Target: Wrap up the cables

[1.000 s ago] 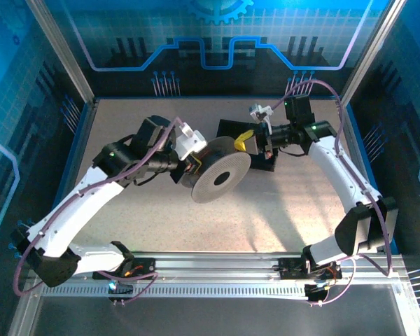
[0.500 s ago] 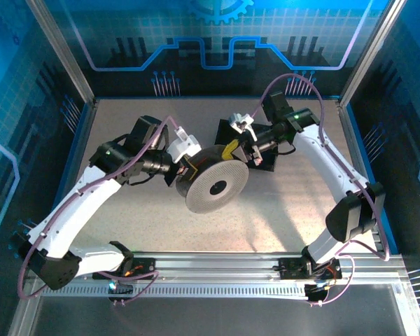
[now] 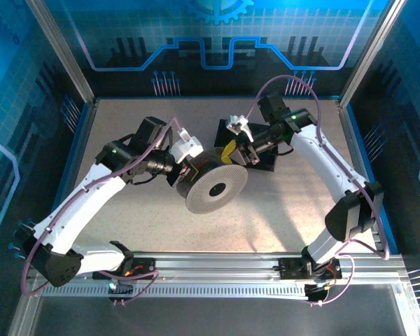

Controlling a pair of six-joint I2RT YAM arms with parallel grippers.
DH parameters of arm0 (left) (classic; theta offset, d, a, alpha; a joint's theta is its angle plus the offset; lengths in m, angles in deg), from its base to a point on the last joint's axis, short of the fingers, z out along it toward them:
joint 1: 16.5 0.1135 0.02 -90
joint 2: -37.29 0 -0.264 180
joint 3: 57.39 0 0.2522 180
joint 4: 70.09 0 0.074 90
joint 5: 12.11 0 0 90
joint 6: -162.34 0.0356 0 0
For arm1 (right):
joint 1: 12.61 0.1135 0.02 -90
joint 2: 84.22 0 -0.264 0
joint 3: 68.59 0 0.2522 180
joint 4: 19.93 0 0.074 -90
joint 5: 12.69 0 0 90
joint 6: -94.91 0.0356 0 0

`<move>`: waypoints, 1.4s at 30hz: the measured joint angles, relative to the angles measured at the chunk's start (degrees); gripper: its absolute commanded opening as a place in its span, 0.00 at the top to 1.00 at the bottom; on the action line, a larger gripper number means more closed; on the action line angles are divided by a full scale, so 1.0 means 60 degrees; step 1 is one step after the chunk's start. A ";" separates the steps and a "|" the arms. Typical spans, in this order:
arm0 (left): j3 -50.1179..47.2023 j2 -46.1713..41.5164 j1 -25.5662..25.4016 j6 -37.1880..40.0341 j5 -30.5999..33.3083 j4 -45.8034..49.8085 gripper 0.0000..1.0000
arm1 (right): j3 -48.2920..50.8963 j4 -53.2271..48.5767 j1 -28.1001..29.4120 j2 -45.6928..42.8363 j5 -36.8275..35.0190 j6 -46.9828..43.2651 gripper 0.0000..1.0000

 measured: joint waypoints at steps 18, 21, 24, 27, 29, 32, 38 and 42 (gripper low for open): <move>-0.0076 -0.0681 -0.0237 -0.2346 0.2528 -0.1443 1.00 | 0.4903 0.7209 -0.3337 -0.3592 -0.1377 0.7329 0.18; -0.0277 -0.1122 -0.0237 -0.2994 0.3279 -0.1548 1.00 | 0.5366 0.7468 -0.3388 -0.4178 -0.1781 0.8142 0.06; -0.0892 -0.1909 -0.0237 -0.3774 0.3803 -0.1756 1.00 | 0.6145 0.7763 -0.3355 -0.4962 -0.2055 0.8816 0.00; -0.1858 -0.3034 -0.0237 -0.4568 0.4178 -0.2076 1.00 | 0.6994 0.7701 -0.3002 -0.5807 -0.2608 0.9322 0.00; -0.2546 -0.3814 -0.0237 -0.5064 0.4415 -0.2262 1.00 | 0.7329 0.7369 -0.2492 -0.6196 -0.3151 0.9453 0.00; -0.3286 -0.4645 -0.0237 -0.5625 0.4845 -0.2331 1.00 | 0.7504 0.6674 -0.1559 -0.6553 -0.4291 0.9541 0.00; -0.3464 -0.4608 -0.0237 -0.6098 0.5329 -0.2422 1.00 | 0.7508 0.5635 -0.0841 -0.6652 -0.6677 0.9745 0.00; -0.3515 -0.4415 -0.0237 -0.6262 0.5424 -0.2477 1.00 | 0.7508 0.5220 -0.0845 -0.6437 -0.7803 1.0116 0.00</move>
